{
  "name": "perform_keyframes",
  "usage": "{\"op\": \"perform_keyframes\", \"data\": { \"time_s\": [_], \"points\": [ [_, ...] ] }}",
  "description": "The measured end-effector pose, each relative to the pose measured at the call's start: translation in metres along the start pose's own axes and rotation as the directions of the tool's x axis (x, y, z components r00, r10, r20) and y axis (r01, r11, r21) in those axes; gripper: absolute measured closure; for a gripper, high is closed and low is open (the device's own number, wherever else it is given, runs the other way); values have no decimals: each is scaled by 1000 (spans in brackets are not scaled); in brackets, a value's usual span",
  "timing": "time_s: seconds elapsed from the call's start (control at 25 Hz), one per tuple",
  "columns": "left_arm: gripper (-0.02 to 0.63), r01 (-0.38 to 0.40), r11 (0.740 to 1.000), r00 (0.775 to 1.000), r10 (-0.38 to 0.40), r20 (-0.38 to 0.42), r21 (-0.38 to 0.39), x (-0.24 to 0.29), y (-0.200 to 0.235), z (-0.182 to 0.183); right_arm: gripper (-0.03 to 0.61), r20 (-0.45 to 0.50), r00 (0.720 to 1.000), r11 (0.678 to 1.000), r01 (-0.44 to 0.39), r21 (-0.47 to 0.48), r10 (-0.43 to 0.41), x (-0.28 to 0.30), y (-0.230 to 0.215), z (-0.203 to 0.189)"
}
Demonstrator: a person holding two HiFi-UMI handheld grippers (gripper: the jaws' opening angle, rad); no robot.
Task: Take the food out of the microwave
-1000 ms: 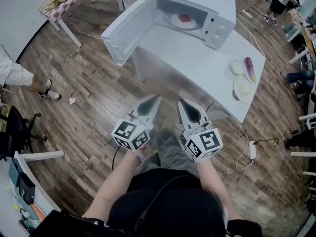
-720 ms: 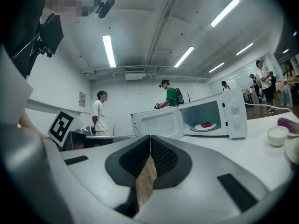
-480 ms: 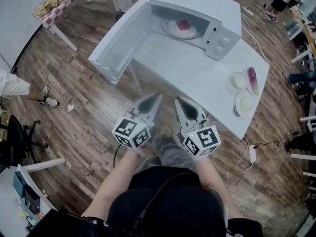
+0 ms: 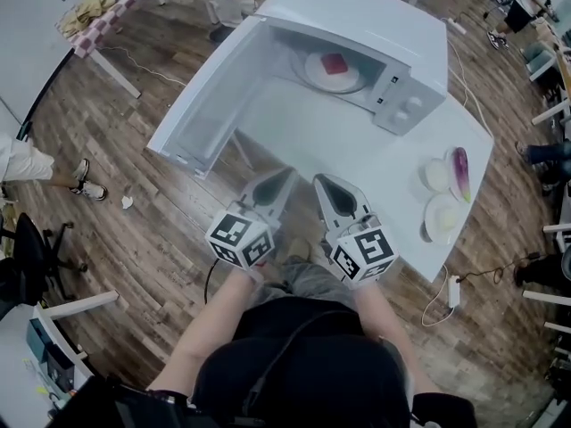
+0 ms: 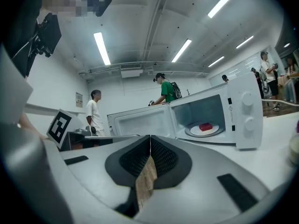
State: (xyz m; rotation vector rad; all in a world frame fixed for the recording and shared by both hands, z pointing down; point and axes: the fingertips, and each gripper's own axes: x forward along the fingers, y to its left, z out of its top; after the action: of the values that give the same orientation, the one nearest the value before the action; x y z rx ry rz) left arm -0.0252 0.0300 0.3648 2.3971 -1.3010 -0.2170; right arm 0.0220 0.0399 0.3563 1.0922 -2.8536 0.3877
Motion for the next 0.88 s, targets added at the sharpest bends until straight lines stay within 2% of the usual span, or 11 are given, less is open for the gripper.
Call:
{"op": "perform_keyframes", "data": {
  "time_s": [0.32,0.88],
  "points": [
    [598,0,1000,1000,0,-19,-9,37,13,-5,558,-25,1000,1000,1,4,-1,14,-35,1],
    [598,-16,999,998,13,-59,-37,69,28,-12,558,-74,997,999,8,52,-4,27,-62,-14]
  ]
}}
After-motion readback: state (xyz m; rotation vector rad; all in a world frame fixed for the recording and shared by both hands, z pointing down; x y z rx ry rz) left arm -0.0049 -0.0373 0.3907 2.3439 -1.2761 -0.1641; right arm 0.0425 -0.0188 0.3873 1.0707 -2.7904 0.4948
